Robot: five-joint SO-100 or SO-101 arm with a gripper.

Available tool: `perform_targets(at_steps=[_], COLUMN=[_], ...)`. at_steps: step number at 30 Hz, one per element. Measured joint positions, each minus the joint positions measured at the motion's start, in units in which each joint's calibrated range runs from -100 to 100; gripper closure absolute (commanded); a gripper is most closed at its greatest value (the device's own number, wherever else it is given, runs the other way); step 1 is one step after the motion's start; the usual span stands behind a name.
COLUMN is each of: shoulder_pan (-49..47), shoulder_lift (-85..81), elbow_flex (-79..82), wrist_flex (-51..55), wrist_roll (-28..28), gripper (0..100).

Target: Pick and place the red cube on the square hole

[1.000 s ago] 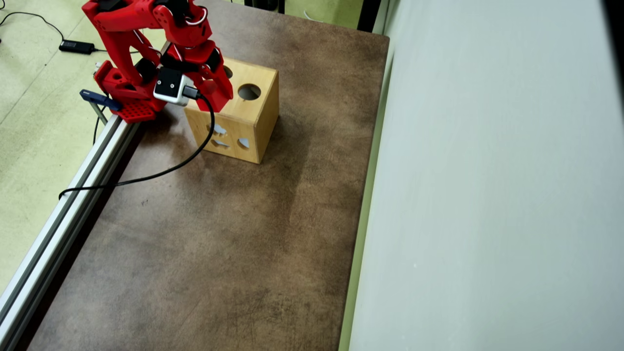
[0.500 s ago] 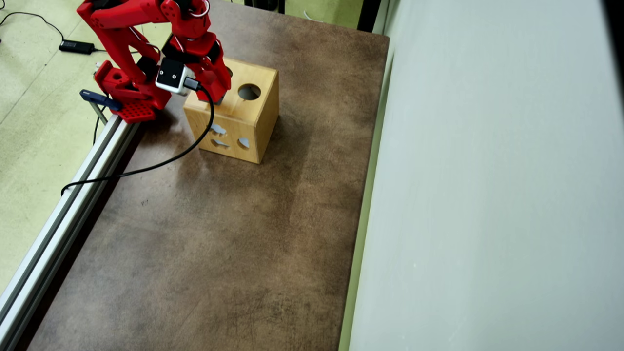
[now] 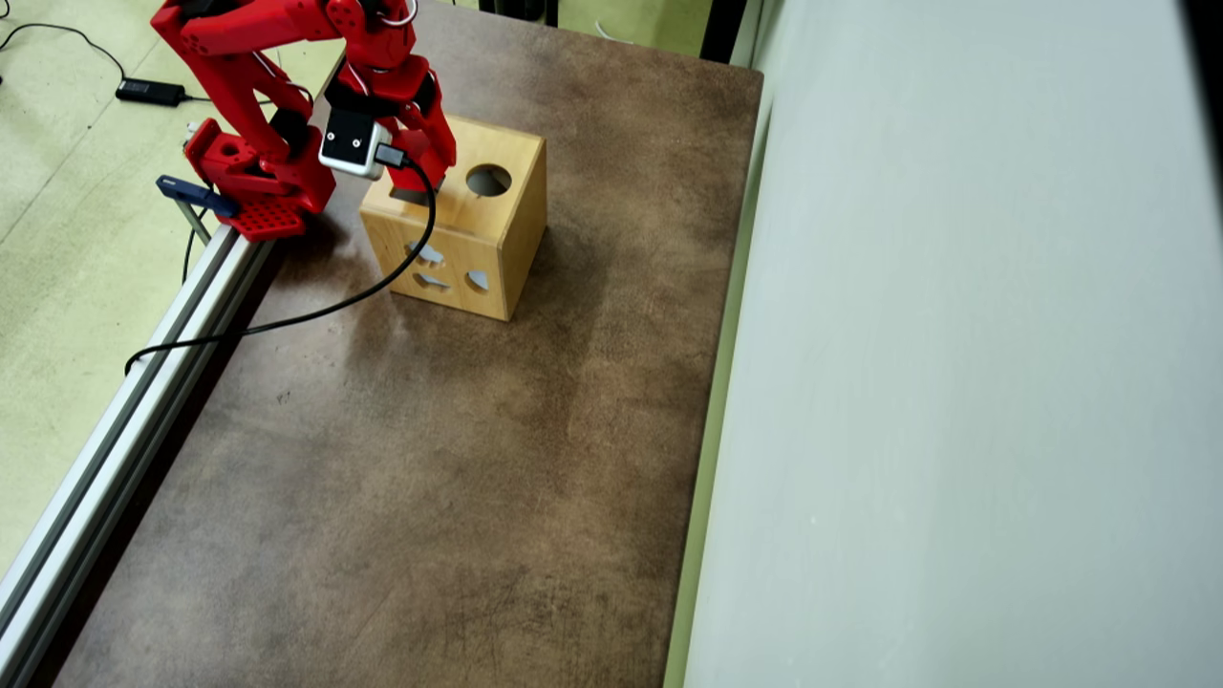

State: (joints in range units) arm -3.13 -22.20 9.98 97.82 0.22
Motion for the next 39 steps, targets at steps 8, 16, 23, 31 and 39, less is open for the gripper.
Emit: perform_targets(at_steps=[8,16,23,31,39], shoulder_pan=[0.0,0.0,0.0,0.0,0.0], shoulder_lift=[0.0,0.0,0.0,0.0,0.0], elbow_flex=[1.6,1.6,1.7,3.0,3.1], wrist_flex=[0.0,0.0,0.0,0.0,0.0], wrist_roll=[0.0,0.0,0.0,0.0,0.1], gripper=[98,98,98,98,98])
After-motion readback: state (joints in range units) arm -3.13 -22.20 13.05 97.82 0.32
